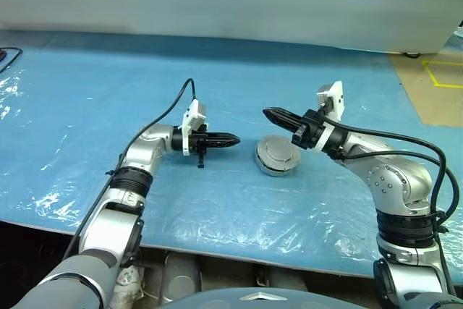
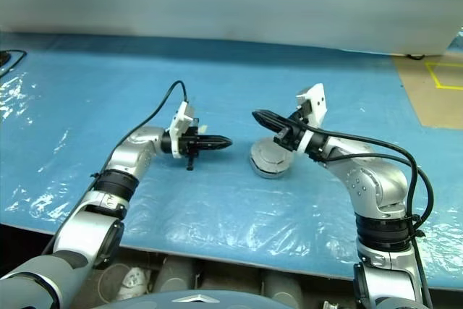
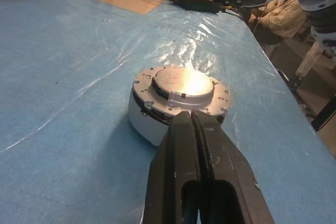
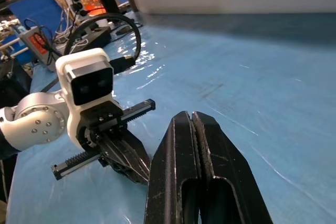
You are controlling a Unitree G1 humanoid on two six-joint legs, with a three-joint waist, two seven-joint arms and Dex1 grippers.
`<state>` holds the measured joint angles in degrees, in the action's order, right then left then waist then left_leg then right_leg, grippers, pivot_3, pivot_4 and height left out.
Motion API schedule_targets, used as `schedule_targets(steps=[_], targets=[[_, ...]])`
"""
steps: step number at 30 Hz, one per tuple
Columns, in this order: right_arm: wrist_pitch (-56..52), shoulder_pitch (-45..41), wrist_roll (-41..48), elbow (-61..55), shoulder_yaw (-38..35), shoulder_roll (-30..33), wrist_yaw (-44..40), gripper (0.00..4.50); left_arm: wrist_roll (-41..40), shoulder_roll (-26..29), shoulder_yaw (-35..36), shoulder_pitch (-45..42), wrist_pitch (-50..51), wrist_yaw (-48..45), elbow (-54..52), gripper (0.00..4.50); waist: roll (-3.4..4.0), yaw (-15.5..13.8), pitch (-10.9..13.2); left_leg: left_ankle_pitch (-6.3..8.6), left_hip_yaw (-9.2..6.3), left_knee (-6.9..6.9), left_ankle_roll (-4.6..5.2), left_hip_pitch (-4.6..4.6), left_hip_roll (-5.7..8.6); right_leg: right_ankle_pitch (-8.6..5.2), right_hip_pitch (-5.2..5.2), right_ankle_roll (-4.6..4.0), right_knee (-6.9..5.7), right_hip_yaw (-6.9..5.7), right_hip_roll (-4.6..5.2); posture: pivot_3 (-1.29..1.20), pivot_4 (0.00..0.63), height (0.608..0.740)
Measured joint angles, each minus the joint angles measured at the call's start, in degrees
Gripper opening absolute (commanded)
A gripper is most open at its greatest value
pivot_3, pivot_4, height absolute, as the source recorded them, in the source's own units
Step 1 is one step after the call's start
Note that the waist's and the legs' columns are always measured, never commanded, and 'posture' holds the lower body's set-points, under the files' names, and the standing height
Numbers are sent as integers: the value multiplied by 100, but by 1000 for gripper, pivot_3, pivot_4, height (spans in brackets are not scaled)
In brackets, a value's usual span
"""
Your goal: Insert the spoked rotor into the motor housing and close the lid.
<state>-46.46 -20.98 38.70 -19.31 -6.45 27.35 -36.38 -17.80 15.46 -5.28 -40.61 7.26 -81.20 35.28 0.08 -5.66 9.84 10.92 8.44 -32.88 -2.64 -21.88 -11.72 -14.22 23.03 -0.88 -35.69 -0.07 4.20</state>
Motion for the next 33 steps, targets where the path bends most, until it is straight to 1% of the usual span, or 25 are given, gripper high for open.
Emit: schedule_targets(steps=[2, 6, 9, 13, 14, 25, 28, 30, 31, 33], targets=[[148, 217, -282, -6, 129, 215, -7, 610, 0, -5, 2, 4, -34, 0, 0, 0, 0, -10, 0, 0, -1, 2, 0, -2, -1, 0, -1, 0, 3, -3, 0, 0, 150, 740], [493, 798, -807, 50, 520, 425, -87, 1954, 2, -20, 10, 29, -128, 0, -12, 0, 0, -2, 0, 1, -1, 5, -2, 0, -1, 1, 0, 1, 3, -3, 0, 0, 150, 740], [707, 1012, -983, 57, 615, 422, -98, 2979, 15, -35, -15, 35, -227, -4, -31, 0, 0, 22, 0, 12, 0, 4, -19, 9, 0, 1, -1, 2, -2, 3, 0, 0, 150, 740], [820, 1191, -1043, 39, 617, 279, -24, 4346, 61, -17, -55, 133, -384, -5, -33, 0, -1, 20, 0, 12, 0, 3, -19, 11, 0, 1, -3, 2, -2, 5, 0, 0, 150, 740], [860, 1207, -1095, 39, 633, 262, 14, 4432, 79, -17, -75, 144, -444, -5, -33, 0, 0, 15, 0, 11, 0, 3, -19, 9, 0, 1, -3, 2, -1, 4, 0, 0, 150, 740], [1386, 1263, -1883, 106, 1024, 282, 91, 4432, 237, 2, -135, 390, -873, 93, -27, 0, 0, 18, 0, 12, 0, 3, -19, 11, 0, 1, -5, 2, -2, 4, 0, 0, 150, 740], [1656, 1263, -2155, 172, 1166, 275, 119, 3849, 250, 3, -137, 436, -877, 157, -26, 0, -1, 17, 0, 12, 0, 2, -19, 12, -1, 1, -5, 2, -3, 4, 0, 0, 150, 740], [1792, 1278, -2311, 205, 1202, 261, 157, 3170, 251, 9, -136, 436, -885, 196, -26, 0, 0, 18, 0, 12, 0, 2, -19, 13, -1, 1, -5, 2, -2, 4, 0, 0, 150, 740], [1860, 1299, -2368, 207, 1230, 241, 164, 2964, 253, 20, -135, 436, -906, 208, -26, 0, -1, 21, 0, 12, 0, 3, -20, 13, -1, 1, -5, 2, -2, 4, -1, 0, 150, 740], [1948, 1342, -2452, 207, 1247, 198, 179, 2964, 254, 36, -134, 436, -930, 217, -26, 0, -1, 25, 0, 12, 0, 5, -19, 13, -1, 1, -5, 2, -2, 4, -2, 0, 150, 740]])
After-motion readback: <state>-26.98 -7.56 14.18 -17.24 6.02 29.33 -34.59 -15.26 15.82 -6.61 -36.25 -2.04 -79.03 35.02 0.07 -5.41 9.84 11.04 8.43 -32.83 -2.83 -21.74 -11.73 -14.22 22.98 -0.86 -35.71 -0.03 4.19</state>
